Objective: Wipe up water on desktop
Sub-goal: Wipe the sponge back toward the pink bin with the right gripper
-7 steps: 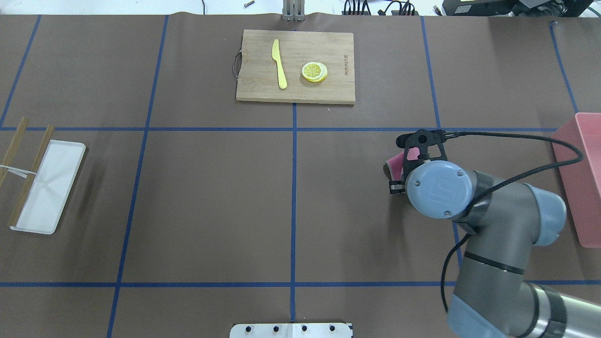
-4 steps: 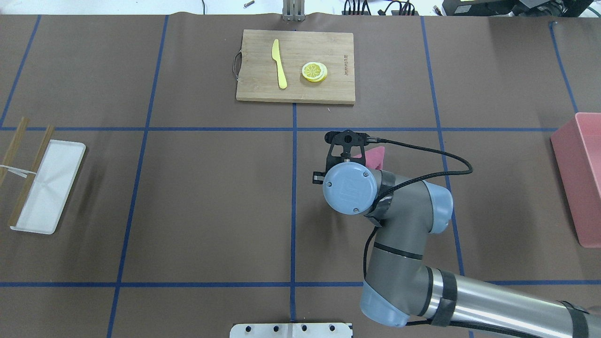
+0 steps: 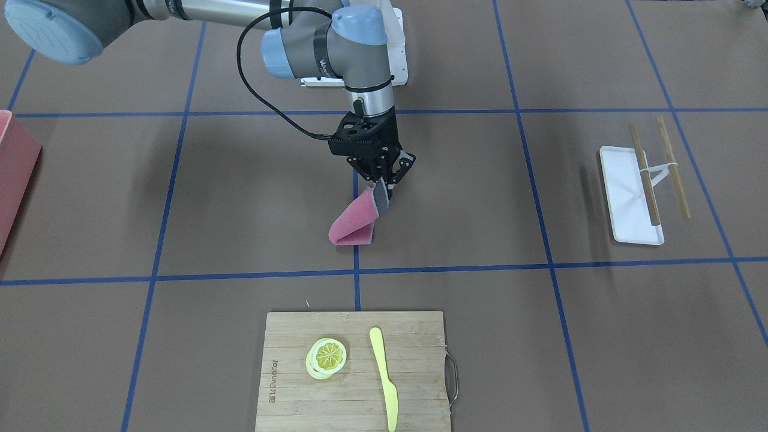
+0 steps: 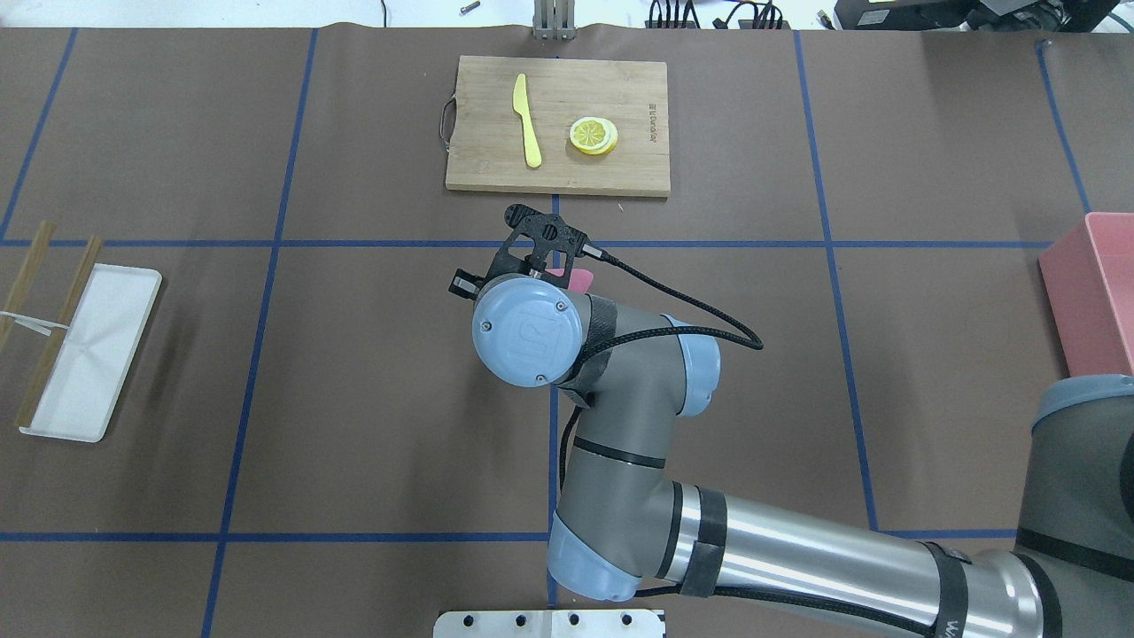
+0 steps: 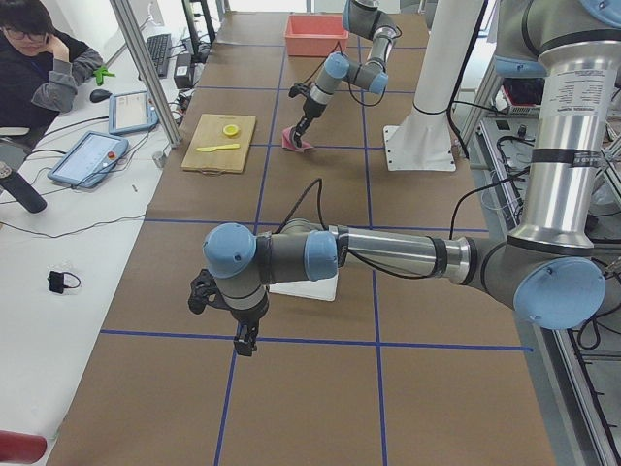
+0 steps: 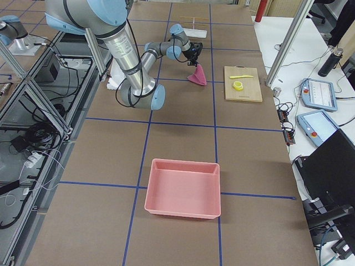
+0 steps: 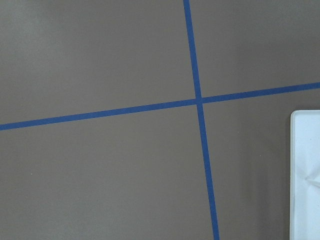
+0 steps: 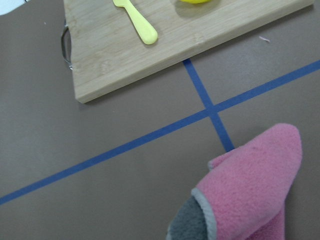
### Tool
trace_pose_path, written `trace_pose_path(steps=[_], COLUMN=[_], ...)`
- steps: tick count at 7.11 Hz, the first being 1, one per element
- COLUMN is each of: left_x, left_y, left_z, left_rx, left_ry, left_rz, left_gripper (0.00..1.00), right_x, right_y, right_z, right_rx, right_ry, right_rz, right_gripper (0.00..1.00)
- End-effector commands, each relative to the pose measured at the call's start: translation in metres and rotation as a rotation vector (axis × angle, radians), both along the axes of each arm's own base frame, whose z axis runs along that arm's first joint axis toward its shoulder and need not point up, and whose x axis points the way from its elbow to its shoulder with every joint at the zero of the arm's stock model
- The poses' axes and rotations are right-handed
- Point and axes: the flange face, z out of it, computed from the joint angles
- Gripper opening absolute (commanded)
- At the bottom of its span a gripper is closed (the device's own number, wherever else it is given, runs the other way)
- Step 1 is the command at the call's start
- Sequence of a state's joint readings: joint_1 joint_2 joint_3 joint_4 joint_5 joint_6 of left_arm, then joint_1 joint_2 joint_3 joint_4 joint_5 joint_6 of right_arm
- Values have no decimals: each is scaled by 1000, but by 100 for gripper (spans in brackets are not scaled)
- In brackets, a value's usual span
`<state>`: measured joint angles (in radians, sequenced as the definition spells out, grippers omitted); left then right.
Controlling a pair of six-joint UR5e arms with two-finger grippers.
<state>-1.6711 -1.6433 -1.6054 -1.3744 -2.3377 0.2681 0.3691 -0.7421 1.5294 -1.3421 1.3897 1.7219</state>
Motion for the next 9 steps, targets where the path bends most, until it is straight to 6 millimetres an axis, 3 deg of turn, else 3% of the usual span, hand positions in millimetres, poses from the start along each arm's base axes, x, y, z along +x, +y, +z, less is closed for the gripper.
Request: trace_pose_path(steps=[1, 2, 3, 4, 6, 8, 9], left_x=[0, 0, 0, 0, 0, 0, 0], left_y=[0, 0, 0, 0, 0, 0, 0], left_z=[0, -3, -6, -7, -7, -8, -8], left_rx=[0, 6, 11, 12, 12, 15, 14], left_ry=[0, -1, -1, -1, -1, -2, -1], left_rz=[0, 0, -1, -3, -1, -1, -3], left_gripper=[100, 100, 100, 100, 100, 100, 100], right_x=[68, 117, 147, 166, 232, 268, 286], right_y=[39, 67, 82, 91, 115, 126, 129], right_z=[83, 112, 120, 144, 196, 258, 272], right_rx=[37, 74, 72, 35, 43, 8, 3], right_ry=[71, 198, 340, 440, 537, 677, 720], right_rz=[-60, -138, -197, -225, -298, -342, -357], right_gripper=[0, 0, 0, 0, 0, 0, 0])
